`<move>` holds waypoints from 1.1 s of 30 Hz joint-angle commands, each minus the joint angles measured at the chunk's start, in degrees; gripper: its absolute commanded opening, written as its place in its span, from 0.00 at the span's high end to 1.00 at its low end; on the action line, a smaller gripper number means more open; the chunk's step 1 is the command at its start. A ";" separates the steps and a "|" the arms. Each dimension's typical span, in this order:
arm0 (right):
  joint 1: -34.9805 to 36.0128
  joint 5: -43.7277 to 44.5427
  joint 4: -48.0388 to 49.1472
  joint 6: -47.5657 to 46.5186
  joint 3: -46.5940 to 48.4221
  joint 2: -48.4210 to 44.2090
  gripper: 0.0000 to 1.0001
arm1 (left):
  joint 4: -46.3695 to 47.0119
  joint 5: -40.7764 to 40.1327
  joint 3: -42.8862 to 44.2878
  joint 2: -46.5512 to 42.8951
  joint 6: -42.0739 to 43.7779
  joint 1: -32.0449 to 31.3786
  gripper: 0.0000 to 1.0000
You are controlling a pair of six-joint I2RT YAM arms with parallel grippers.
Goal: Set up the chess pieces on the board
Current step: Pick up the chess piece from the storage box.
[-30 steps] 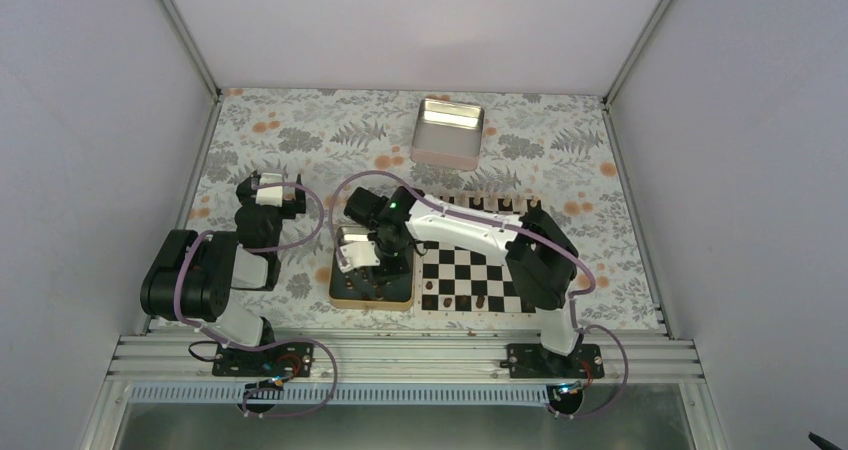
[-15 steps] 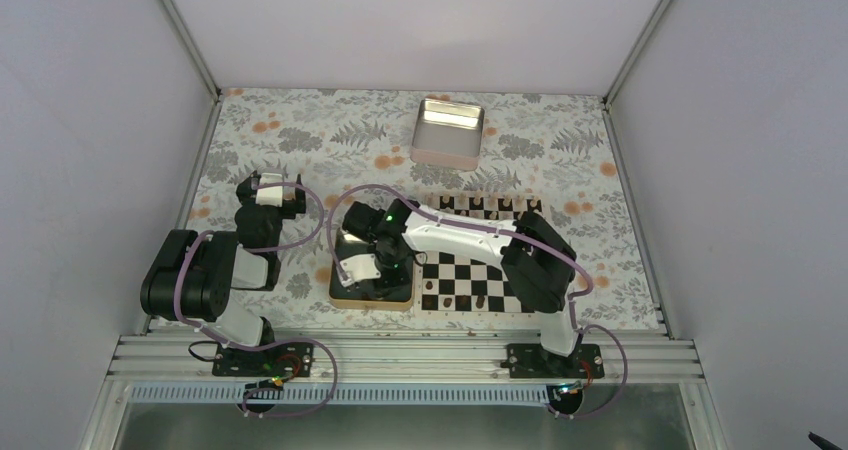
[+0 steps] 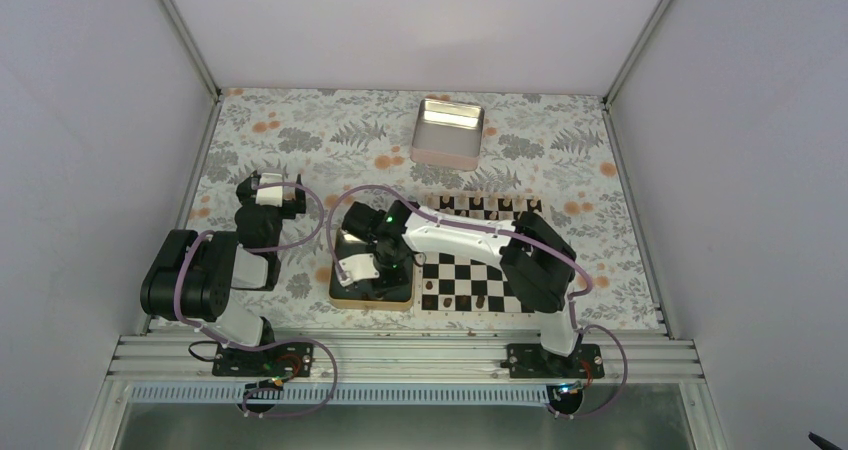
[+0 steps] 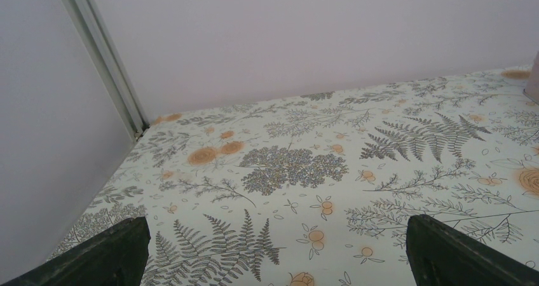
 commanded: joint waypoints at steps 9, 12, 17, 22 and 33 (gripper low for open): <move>0.52 0.86 2.69 0.27 -1.09 1.72 0.73 | 3.03 0.48 0.21 0.53 0.05 -0.09 0.00; 0.54 0.98 2.90 0.33 -0.94 2.03 0.78 | 3.03 0.47 0.25 0.48 0.09 -0.10 0.00; 0.54 0.62 2.85 0.26 -1.03 0.67 0.90 | 3.02 0.46 0.25 0.55 0.07 -0.08 0.00; 0.06 0.45 1.79 1.04 -0.77 -3.30 0.94 | 3.02 0.44 0.25 0.53 0.08 -0.09 0.00; -6.85 4.47 -0.56 3.78 -4.97 -15.26 0.94 | 3.01 0.42 0.26 0.60 0.10 -0.08 0.00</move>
